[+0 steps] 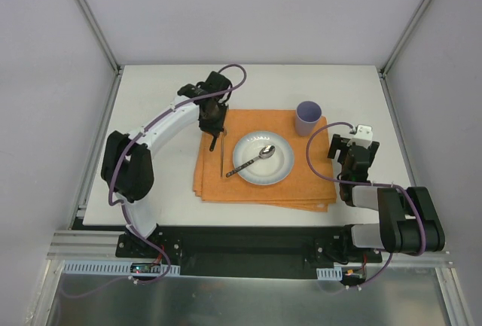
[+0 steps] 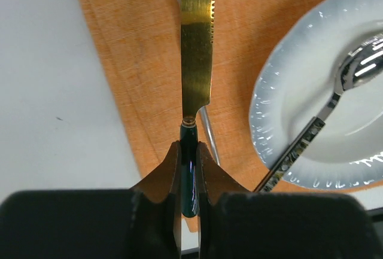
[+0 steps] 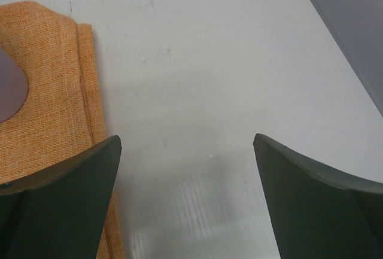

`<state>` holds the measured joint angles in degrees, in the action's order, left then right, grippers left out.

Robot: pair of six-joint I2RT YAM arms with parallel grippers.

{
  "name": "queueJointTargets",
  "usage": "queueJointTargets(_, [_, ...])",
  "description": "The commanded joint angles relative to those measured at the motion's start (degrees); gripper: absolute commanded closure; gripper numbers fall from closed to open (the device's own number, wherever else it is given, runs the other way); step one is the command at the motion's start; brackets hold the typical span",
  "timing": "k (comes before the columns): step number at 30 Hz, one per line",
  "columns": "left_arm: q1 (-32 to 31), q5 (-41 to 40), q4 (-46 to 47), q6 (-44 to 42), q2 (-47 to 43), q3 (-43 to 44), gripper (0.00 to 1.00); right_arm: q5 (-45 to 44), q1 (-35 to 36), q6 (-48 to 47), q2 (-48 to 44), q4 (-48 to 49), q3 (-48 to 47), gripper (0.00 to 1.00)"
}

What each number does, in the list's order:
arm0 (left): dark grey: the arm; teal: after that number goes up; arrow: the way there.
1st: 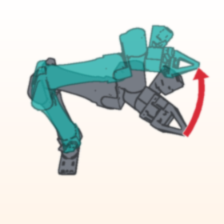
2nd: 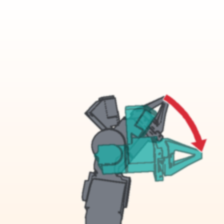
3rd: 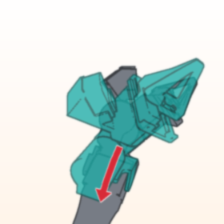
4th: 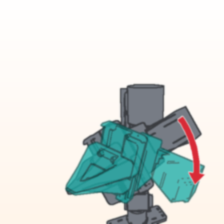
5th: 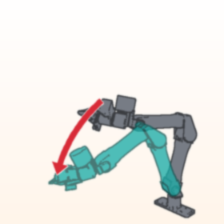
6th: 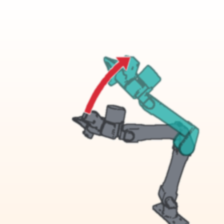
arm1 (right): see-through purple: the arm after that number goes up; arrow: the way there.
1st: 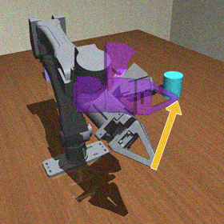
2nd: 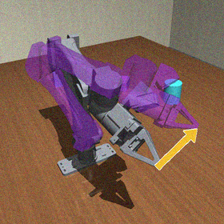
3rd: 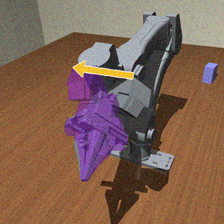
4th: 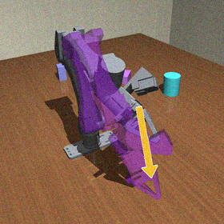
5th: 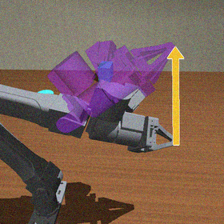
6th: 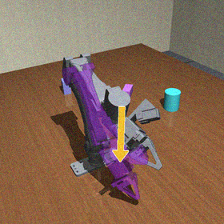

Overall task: Set the dinner table for one person
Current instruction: Place the knife on the napkin.

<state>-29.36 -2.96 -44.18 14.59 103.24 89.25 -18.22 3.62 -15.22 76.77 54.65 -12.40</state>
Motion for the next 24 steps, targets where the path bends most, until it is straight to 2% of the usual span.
queueJointTargets(1, [-1.39,4.79,-0.29,0.45,-1.02,-0.48,1.0,-0.77,0.07,0.11,-0.66,3.18,-0.16,0.04])
queueJointTargets(3, [-2.71,9.36,-0.38,-2.09,-1.64,-2.05,1.0,-0.77,-0.01,0.11,-0.75,3.18,-0.16,0.04])
queueJointTargets(10, [-5.35,15.16,-0.2,-8.87,-4.45,-7.16,1.0,-0.85,-0.01,0.11,-0.75,3.18,-0.16,0.04])
queueJointTargets(20, [-10.97,19.4,-0.29,-16.17,-9.81,-10.41,1.0,-0.85,-0.01,0.11,-0.75,3.18,-0.16,0.04])
queueJointTargets(24, [-12.47,21.41,-0.64,-20.11,-8.94,-10.24,1.0,-0.77,-0.01,0.11,-0.75,3.18,-0.16,0.04])
